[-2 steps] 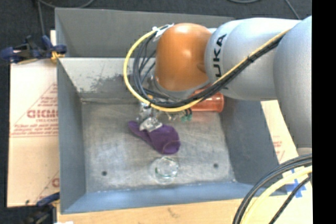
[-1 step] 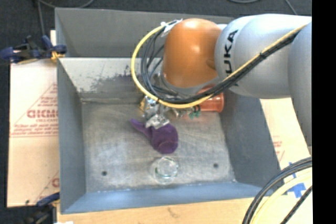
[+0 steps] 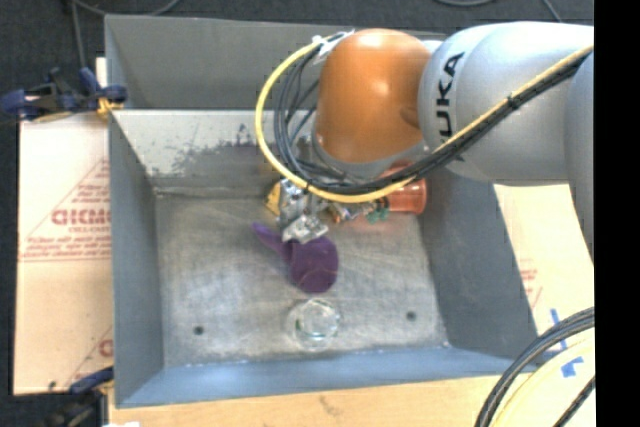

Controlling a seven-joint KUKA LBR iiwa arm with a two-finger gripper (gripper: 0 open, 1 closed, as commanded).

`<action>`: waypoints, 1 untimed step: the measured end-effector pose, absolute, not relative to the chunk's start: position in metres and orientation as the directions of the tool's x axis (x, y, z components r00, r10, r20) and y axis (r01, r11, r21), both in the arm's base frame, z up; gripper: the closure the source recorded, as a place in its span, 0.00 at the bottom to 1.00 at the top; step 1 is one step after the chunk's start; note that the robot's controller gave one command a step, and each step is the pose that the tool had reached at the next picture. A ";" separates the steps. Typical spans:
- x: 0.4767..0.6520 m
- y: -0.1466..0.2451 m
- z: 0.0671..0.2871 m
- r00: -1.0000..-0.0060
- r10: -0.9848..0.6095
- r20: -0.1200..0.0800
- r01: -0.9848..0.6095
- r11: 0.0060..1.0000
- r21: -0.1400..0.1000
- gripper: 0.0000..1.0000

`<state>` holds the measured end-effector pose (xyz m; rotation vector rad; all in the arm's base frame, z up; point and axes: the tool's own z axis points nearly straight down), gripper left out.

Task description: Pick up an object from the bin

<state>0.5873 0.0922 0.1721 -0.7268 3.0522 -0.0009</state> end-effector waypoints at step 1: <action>0.585 0.090 0.180 -0.906 -0.422 -0.005 -0.422 0.906 0.000 1.00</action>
Offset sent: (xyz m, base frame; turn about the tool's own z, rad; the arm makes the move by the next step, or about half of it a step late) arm -0.0043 -0.0041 0.0473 0.0110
